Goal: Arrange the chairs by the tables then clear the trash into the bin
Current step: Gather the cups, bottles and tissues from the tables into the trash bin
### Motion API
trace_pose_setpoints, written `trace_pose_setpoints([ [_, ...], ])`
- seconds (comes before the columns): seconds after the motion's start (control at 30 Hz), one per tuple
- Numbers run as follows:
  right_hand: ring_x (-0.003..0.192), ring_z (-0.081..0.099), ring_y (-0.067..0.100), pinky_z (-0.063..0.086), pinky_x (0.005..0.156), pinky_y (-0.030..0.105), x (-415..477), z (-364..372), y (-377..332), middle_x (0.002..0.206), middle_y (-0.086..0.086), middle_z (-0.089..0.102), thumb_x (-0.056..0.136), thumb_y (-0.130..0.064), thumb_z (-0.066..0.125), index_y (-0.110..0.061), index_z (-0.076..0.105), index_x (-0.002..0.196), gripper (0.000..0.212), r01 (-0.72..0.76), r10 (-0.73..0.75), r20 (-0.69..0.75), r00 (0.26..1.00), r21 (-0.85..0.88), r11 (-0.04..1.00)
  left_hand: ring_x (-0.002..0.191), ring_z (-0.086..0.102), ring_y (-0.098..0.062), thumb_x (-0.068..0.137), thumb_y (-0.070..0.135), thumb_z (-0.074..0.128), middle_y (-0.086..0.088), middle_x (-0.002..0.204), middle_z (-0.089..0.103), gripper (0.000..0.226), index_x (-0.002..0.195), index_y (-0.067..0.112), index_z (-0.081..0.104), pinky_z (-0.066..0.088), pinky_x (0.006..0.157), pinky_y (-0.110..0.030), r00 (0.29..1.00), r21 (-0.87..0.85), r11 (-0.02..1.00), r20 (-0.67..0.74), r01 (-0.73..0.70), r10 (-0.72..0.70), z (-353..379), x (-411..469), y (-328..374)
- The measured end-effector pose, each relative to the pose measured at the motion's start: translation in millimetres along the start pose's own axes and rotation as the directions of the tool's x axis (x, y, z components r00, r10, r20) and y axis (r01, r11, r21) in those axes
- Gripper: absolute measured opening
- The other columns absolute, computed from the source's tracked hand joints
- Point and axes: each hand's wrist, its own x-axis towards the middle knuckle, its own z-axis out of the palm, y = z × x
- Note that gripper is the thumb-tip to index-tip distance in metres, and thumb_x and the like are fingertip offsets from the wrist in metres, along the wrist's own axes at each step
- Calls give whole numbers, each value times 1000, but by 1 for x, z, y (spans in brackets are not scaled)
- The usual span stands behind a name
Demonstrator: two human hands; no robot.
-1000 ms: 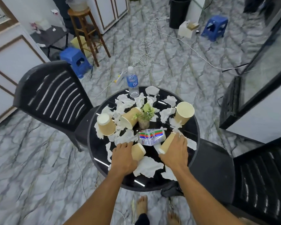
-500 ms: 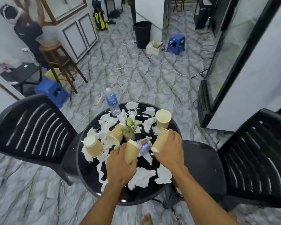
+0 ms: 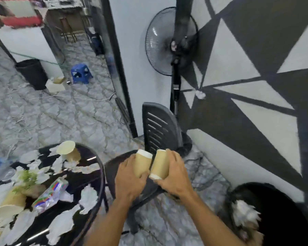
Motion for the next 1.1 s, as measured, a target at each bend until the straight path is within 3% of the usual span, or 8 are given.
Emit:
trace_pose_setpoints([
  [0.07, 123, 40, 15, 42, 96, 31, -27, -35, 36, 131, -10, 33, 65, -53, 78, -25, 31, 143, 95, -108, 108, -59, 992, -2, 994, 105, 57, -20, 69, 54, 66, 7, 112, 61, 66, 128, 31, 47, 49, 80, -37, 994, -41, 997, 81, -65, 68, 34, -10, 46],
  [0.17, 120, 43, 16, 41, 91, 29, -64, -83, 86, 122, -13, 36, 65, -50, 79, -34, 35, 133, 83, -198, 193, -158, 968, -12, 980, 111, 54, -17, 69, 60, 63, 10, 120, 60, 70, 131, 34, 44, 50, 85, -38, 965, -54, 982, 183, -183, 189, 83, -25, 107],
  [0.27, 128, 36, 17, 34, 96, 25, -99, -125, 123, 133, -5, 38, 67, -46, 79, -24, 35, 141, 89, -316, 305, -226, 925, -16, 948, 113, 51, -15, 70, 57, 67, 11, 122, 57, 73, 136, 39, 40, 49, 88, -36, 917, -98, 961, 289, -257, 275, 119, -42, 159],
  [0.53, 125, 36, 15, 32, 99, 22, -174, -164, 210, 130, -8, 39, 66, -50, 76, -29, 35, 136, 84, -595, 558, -384, 736, 27, 803, 111, 53, -22, 73, 43, 74, 4, 122, 60, 71, 136, 26, 46, 46, 90, -35, 656, -225, 842, 540, -491, 527, 215, -78, 245],
  [0.63, 131, 34, 16, 37, 106, 32, -195, -167, 245, 138, -8, 38, 60, -62, 72, -30, 27, 144, 101, -724, 689, -364, 627, 55, 688, 116, 51, -22, 73, 43, 73, 2, 127, 59, 73, 138, 24, 45, 46, 95, -36, 564, -253, 806, 604, -535, 564, 257, -81, 262],
  [0.8, 142, 24, 22, 30, 115, 35, -219, -183, 286, 151, 0, 28, 58, -54, 82, -22, 17, 150, 118, -865, 828, -366, 424, 108, 490, 118, 52, -25, 80, 37, 74, 0, 129, 57, 71, 143, 25, 42, 46, 90, -36, 439, -281, 767, 685, -577, 581, 307, -76, 298],
  [1.0, 137, 29, 22, 31, 109, 32, -226, -197, 320, 144, 0, 33, 58, -47, 85, -17, 20, 148, 115, -920, 889, -327, 321, 117, 375, 116, 50, -24, 76, 39, 75, -1, 130, 57, 77, 143, 22, 42, 46, 94, -37, 351, -273, 734, 741, -622, 573, 349, -76, 319],
  [1.1, 135, 32, 22, 32, 107, 32, -227, -206, 335, 141, -2, 38, 54, -50, 85, -18, 26, 144, 112, -926, 889, -338, 308, 108, 361, 114, 52, -26, 74, 40, 75, -3, 129, 58, 77, 141, 23, 42, 48, 94, -41, 308, -274, 724, 769, -633, 561, 366, -80, 325],
])
